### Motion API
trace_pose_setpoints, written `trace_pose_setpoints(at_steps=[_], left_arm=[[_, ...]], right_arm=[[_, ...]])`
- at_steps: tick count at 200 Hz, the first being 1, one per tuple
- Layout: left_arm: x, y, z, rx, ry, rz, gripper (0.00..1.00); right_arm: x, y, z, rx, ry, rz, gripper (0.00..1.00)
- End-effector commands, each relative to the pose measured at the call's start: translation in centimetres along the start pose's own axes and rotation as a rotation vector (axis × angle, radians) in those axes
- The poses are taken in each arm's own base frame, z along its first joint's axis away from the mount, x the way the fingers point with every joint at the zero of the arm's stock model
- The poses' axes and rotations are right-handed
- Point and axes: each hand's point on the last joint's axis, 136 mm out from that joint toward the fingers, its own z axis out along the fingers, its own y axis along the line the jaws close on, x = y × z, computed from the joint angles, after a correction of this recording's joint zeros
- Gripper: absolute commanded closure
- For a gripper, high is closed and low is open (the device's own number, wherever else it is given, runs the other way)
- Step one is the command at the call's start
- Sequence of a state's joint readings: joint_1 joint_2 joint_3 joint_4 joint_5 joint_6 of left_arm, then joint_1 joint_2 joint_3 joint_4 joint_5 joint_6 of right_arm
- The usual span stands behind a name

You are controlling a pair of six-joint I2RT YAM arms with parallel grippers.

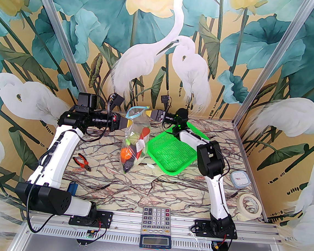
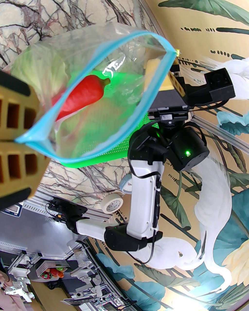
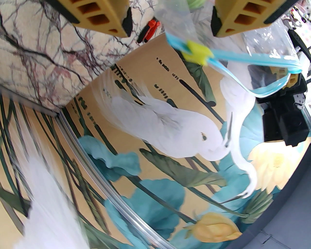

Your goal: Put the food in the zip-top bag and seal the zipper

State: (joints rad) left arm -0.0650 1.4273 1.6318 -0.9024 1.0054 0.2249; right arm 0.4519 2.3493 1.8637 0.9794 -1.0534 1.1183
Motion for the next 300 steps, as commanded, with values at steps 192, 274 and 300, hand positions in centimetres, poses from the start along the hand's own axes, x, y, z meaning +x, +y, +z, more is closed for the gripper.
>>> trace_pose_setpoints(at_steps=[192, 274, 300], left_arm=[[4.3, 12.5, -5.5, -0.677, 0.218, -0.184, 1.0], [6.8, 15.7, -7.8, -0.89, 0.32, -0.252, 1.0], [6.3, 15.7, -7.1, -0.857, 0.304, -0.258, 0.98]], right_arm=[[0.2, 5.0, -0.3, 0.126, 0.157, -0.106, 1.0], [1.1, 3.3, -2.3, 0.327, 0.262, -0.167, 1.0], [0.5, 4.1, -2.3, 0.308, 0.256, -0.183, 0.97]])
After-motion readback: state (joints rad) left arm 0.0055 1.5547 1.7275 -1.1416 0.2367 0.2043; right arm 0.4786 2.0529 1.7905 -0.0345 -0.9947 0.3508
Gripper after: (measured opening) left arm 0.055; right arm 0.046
